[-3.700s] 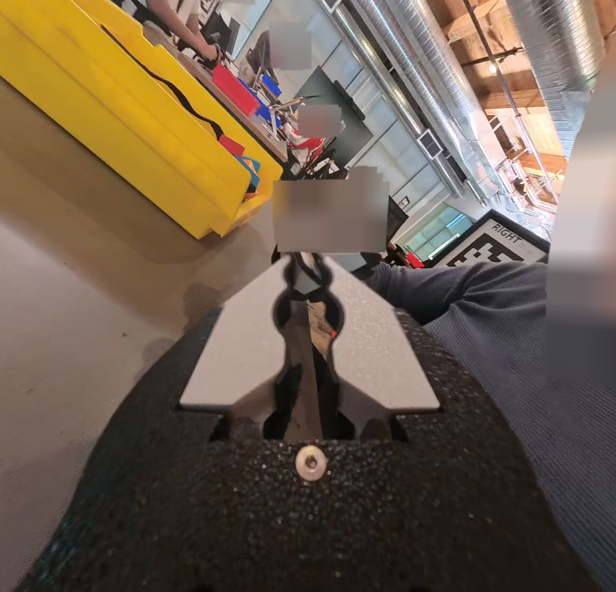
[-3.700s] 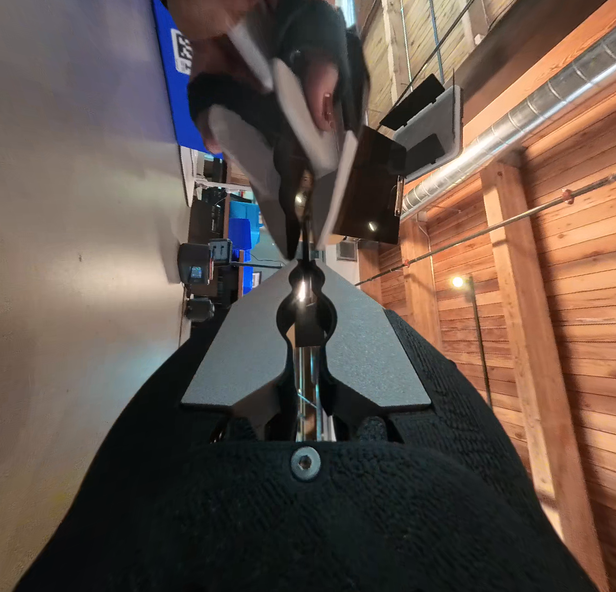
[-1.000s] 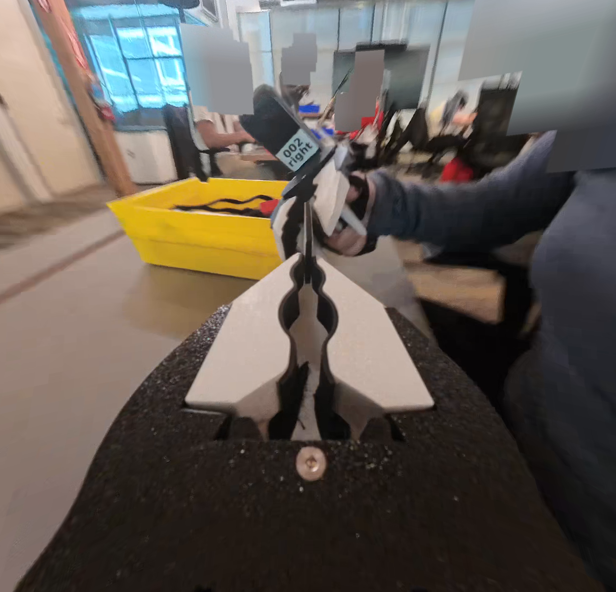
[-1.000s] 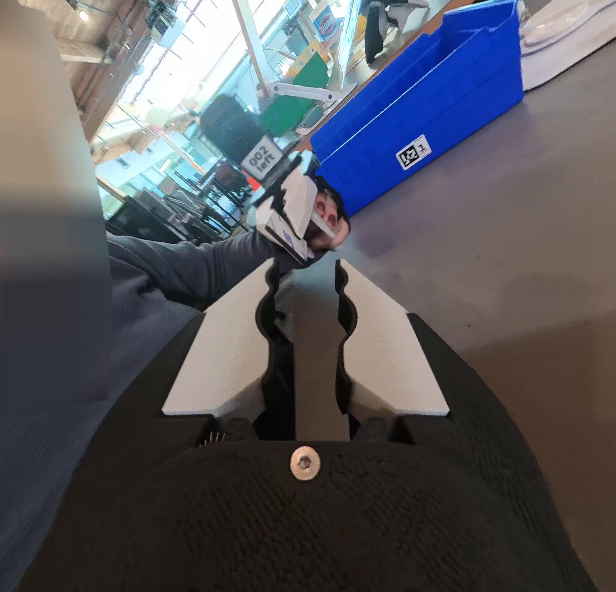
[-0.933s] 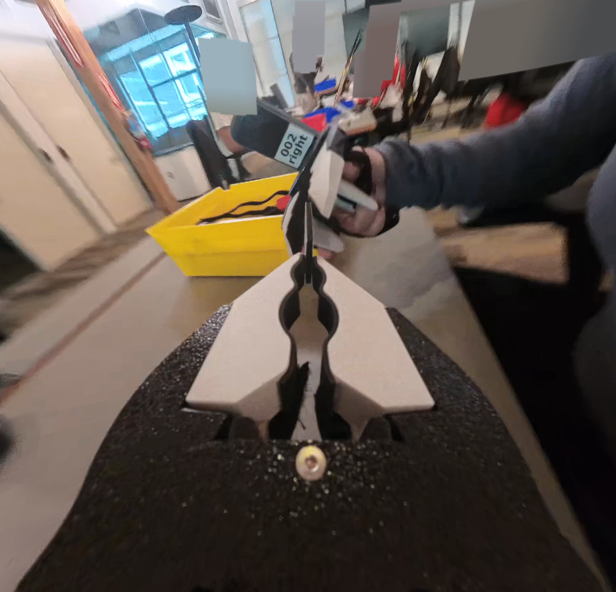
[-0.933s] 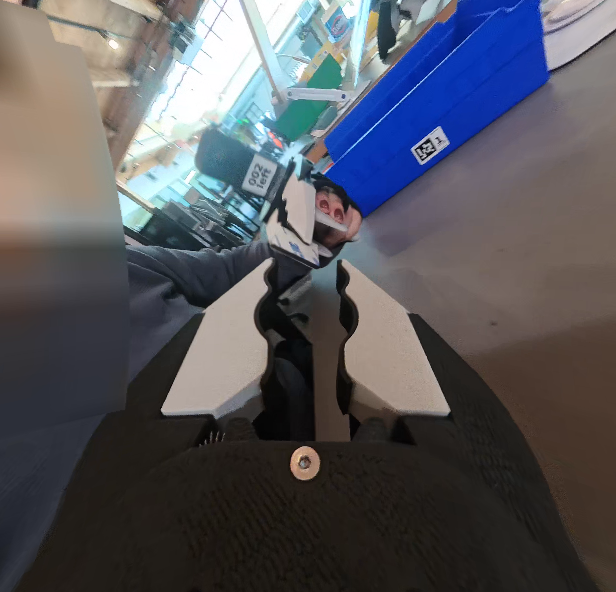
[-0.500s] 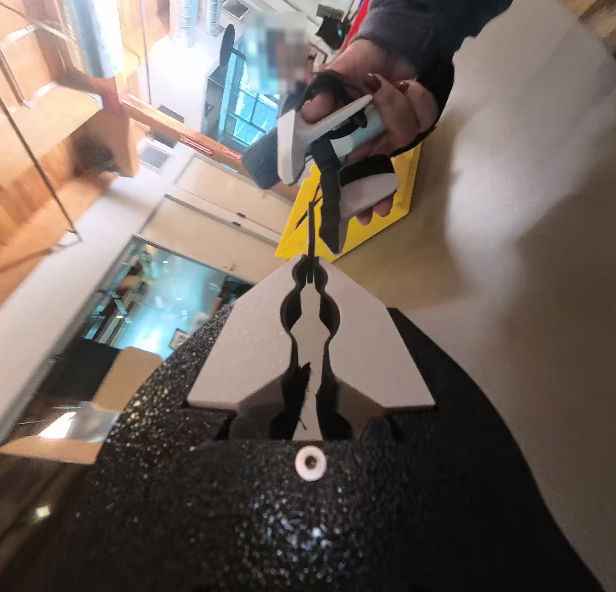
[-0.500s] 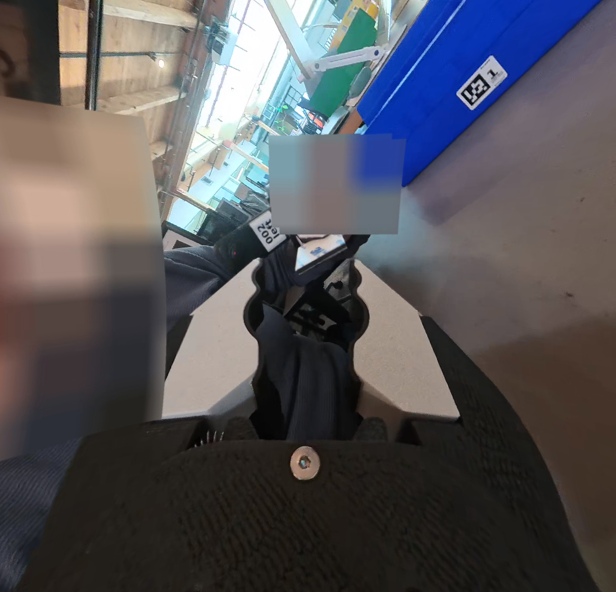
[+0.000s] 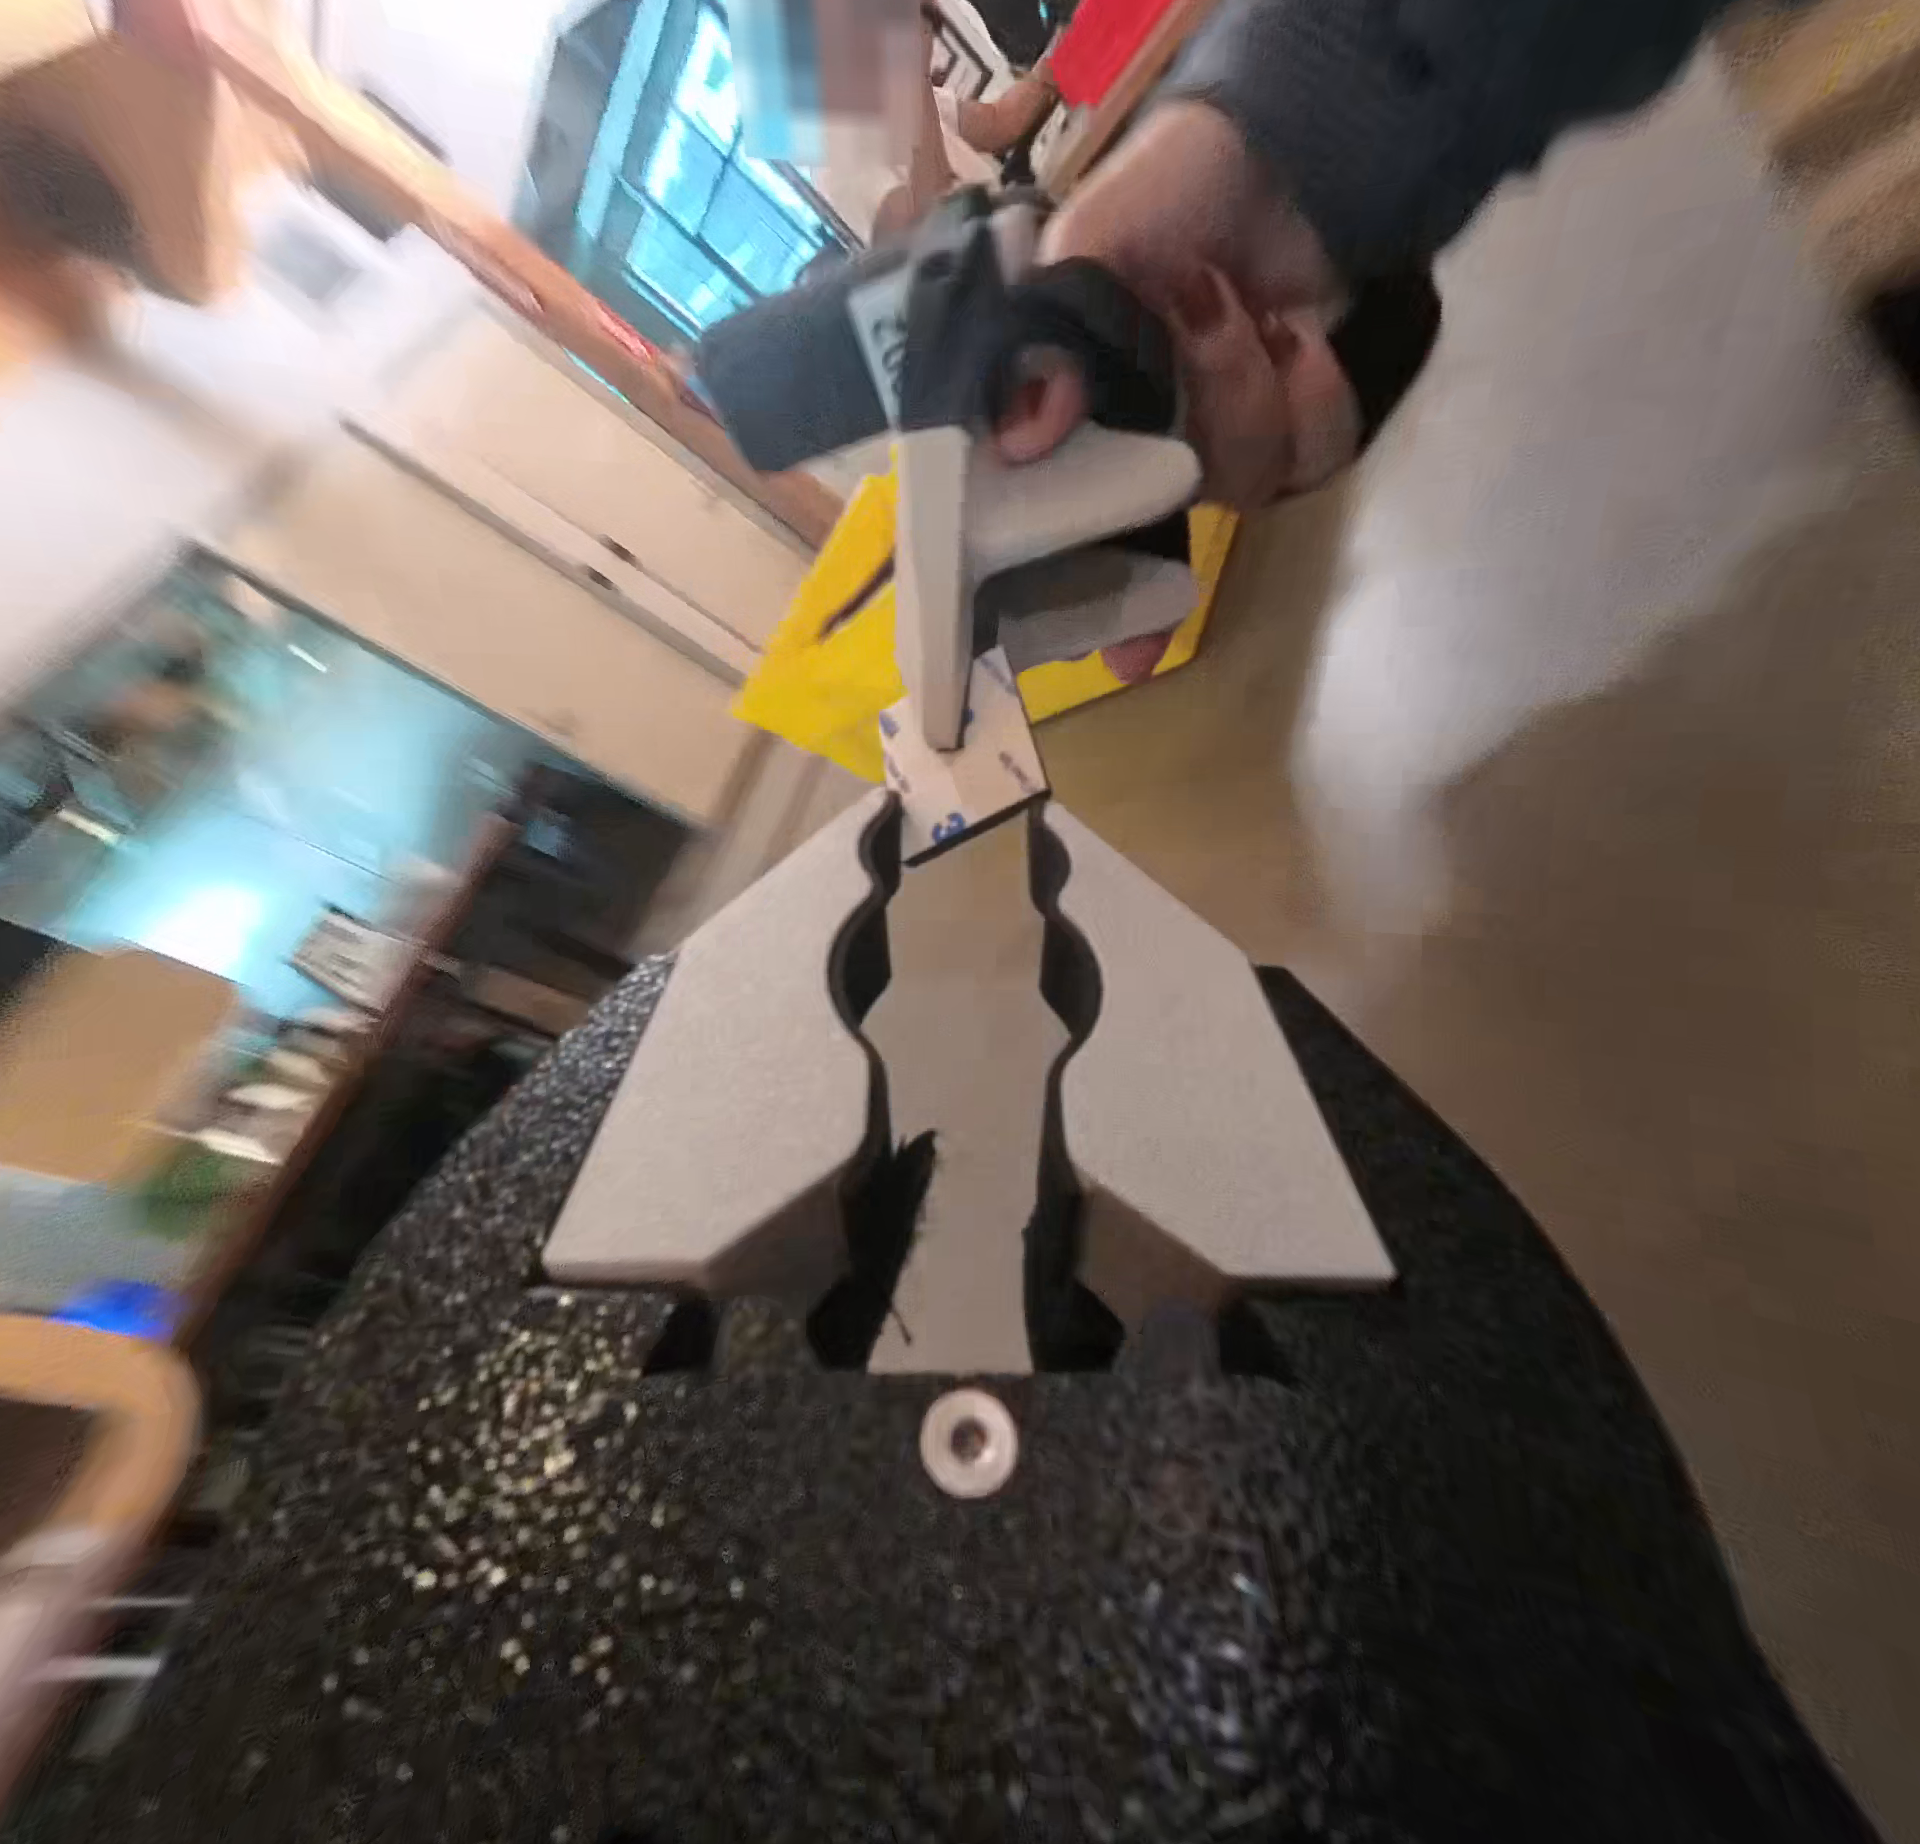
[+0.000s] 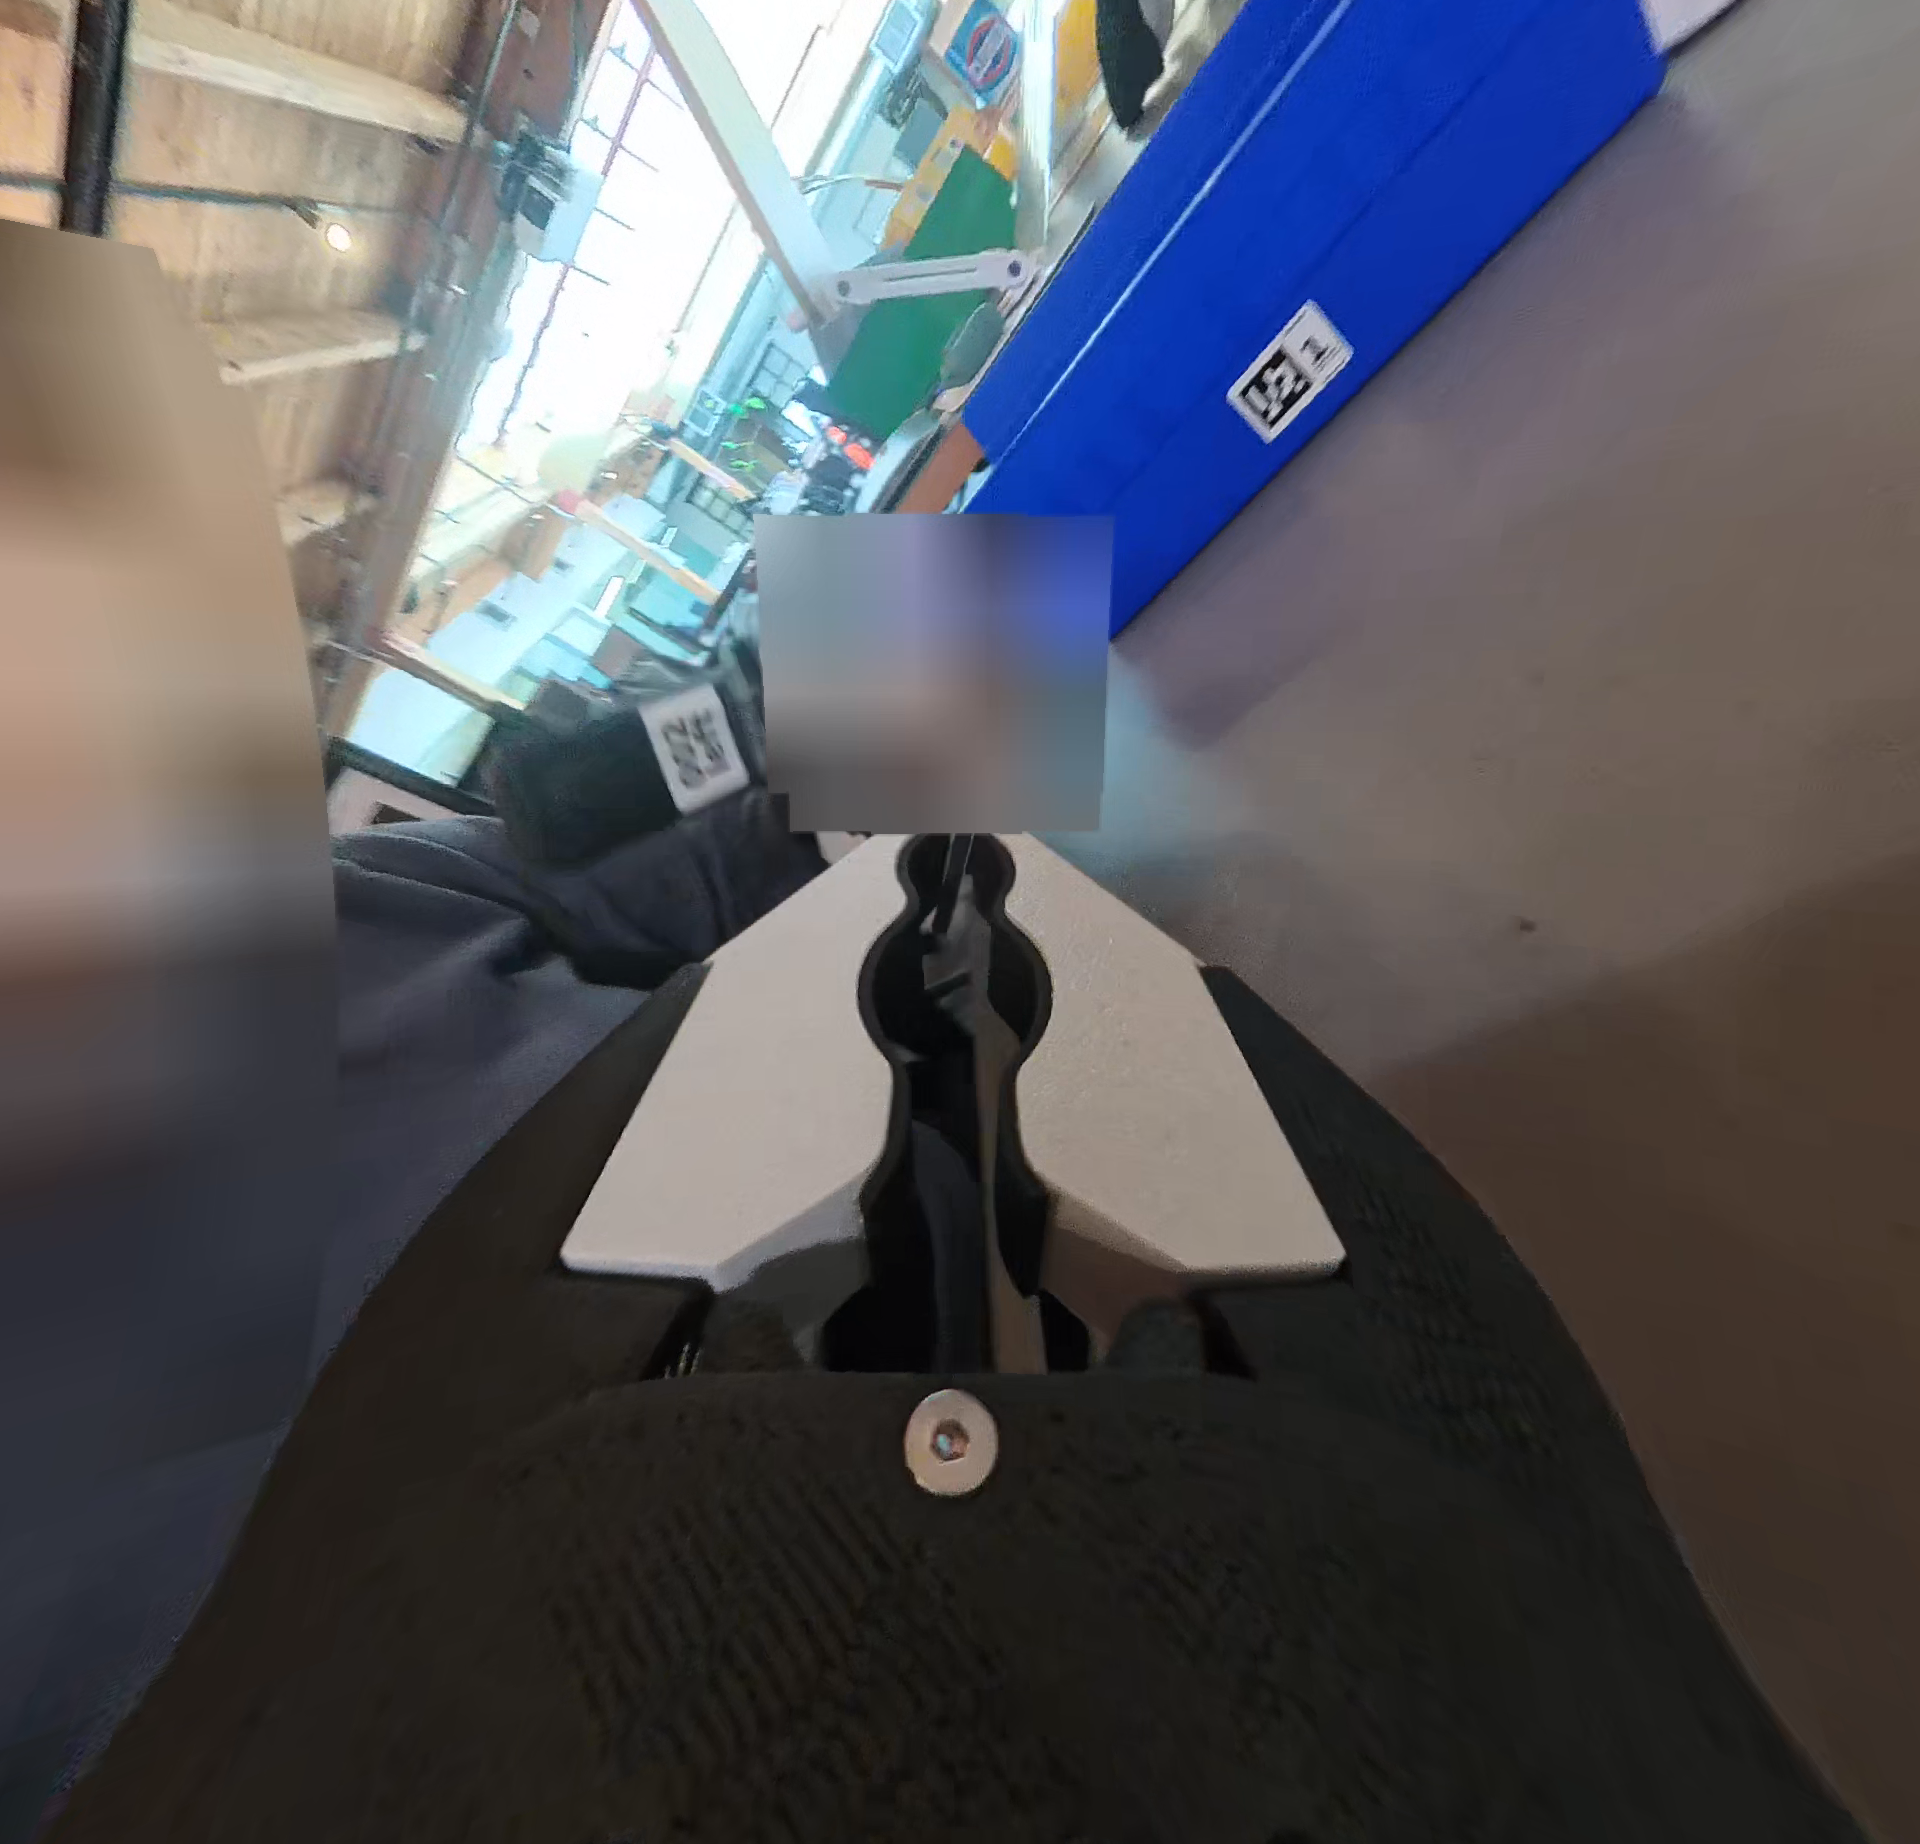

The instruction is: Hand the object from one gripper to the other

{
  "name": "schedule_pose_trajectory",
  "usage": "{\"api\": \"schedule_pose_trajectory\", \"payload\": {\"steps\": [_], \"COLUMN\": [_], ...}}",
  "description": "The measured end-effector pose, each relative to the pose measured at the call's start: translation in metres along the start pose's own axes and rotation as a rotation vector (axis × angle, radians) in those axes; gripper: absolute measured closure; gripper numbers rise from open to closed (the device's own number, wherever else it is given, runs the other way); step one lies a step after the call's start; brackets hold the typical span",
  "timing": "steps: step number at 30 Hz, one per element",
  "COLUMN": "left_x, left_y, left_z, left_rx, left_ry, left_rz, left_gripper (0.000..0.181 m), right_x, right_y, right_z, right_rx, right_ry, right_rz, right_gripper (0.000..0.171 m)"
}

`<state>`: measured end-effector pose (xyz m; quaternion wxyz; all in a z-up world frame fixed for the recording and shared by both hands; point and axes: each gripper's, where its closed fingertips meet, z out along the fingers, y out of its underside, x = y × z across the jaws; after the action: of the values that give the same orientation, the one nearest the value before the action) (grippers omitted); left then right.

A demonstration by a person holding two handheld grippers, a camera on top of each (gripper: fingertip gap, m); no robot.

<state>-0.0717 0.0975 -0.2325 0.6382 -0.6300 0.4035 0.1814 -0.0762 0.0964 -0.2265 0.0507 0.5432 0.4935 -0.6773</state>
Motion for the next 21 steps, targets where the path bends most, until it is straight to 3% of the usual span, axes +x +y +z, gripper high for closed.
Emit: {"api": "schedule_pose_trajectory", "payload": {"steps": [1, 4, 7, 10, 13, 17, 21], "left_x": [0.000, 0.001, 0.001, -0.004, 0.000, 0.026, 0.012], "left_y": [0.001, 0.002, -0.009, -0.018, -0.023, -0.024, -0.012], "left_z": [0.002, 0.006, 0.003, -0.003, -0.007, -0.004, 0.001], "left_rx": [0.001, 0.014, 0.122, 0.220, 0.249, 0.162, 0.127], "left_ry": [0.046, 0.167, 0.301, 0.417, 0.487, 0.542, 0.415], "left_rz": [-0.147, -0.507, -0.811, -1.029, -1.049, -0.884, -0.867], "left_gripper": [0.157, 0.150, 0.131, 0.135, 0.158, 0.169, 0.173], "right_x": [0.001, -0.013, -0.003, -0.009, -0.013, -0.016, -0.006], "right_y": [-0.002, -0.011, -0.010, -0.006, 0.008, 0.030, 0.012], "right_z": [-0.001, -0.005, -0.008, -0.007, -0.004, 0.002, 0.003], "right_rx": [0.008, 0.058, 0.027, -0.009, -0.118, -0.271, -0.198], "right_ry": [0.022, -0.033, 0.077, 0.081, 0.111, 0.144, 0.301], "right_rz": [-0.048, -0.177, -0.332, -0.435, -0.557, -0.678, -0.782], "right_gripper": [0.167, 0.169, 0.170, 0.170, 0.170, 0.170, 0.170]}}
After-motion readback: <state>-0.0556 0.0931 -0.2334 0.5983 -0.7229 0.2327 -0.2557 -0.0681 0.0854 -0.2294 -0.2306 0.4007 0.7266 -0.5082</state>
